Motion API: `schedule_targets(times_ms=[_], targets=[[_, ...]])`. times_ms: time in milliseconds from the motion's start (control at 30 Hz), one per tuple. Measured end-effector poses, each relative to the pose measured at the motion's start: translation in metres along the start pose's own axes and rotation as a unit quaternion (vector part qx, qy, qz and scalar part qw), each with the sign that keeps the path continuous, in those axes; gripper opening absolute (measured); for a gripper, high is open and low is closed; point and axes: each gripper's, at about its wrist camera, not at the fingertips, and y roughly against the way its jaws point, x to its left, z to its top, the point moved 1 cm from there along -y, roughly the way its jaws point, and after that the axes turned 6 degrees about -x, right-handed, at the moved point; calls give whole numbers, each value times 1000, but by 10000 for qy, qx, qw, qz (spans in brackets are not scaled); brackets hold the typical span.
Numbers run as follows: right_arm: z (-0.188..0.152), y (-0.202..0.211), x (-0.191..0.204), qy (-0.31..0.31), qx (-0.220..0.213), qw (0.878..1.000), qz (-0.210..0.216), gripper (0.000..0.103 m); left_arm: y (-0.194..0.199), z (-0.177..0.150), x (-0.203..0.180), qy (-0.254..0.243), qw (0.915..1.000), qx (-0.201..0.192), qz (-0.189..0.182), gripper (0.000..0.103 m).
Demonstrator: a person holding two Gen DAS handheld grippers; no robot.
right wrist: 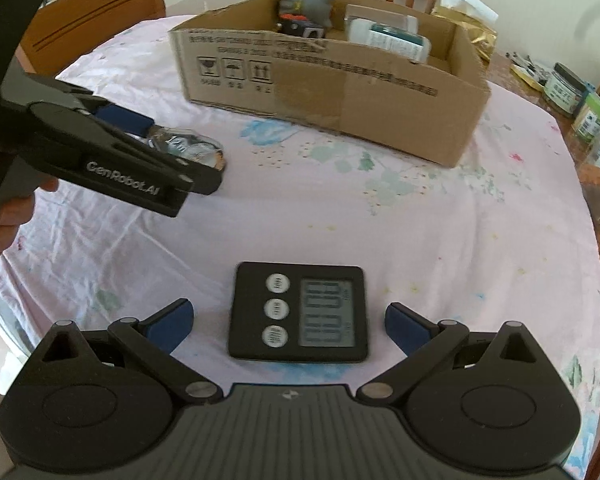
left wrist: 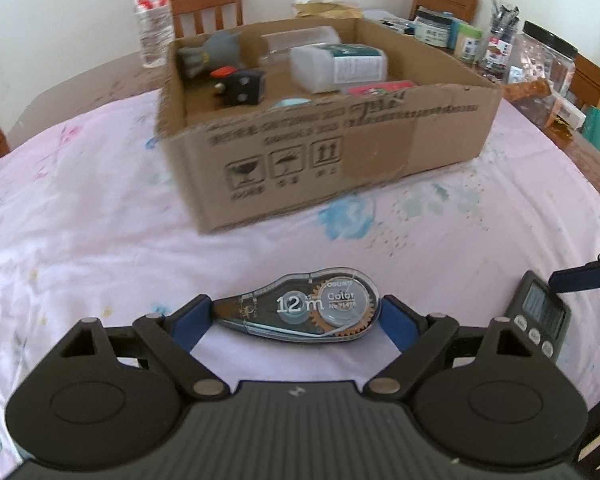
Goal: Organize rigid objects
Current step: 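Grasp the clear correction tape roller with left tool while right tool holds the timer, then place the correction tape in the box with left tool while right tool places the timer inside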
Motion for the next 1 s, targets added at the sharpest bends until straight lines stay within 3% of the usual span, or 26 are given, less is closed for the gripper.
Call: schedule_targets(times_ms=[433, 1000], targets=[[7, 2, -1, -257, 15, 9994, -232, 81, 0, -2, 3, 8, 10000, -72, 32, 92], [8, 4, -3, -342, 123, 9989, -280, 78, 1, -1, -2, -52, 10000, -9, -38, 90]])
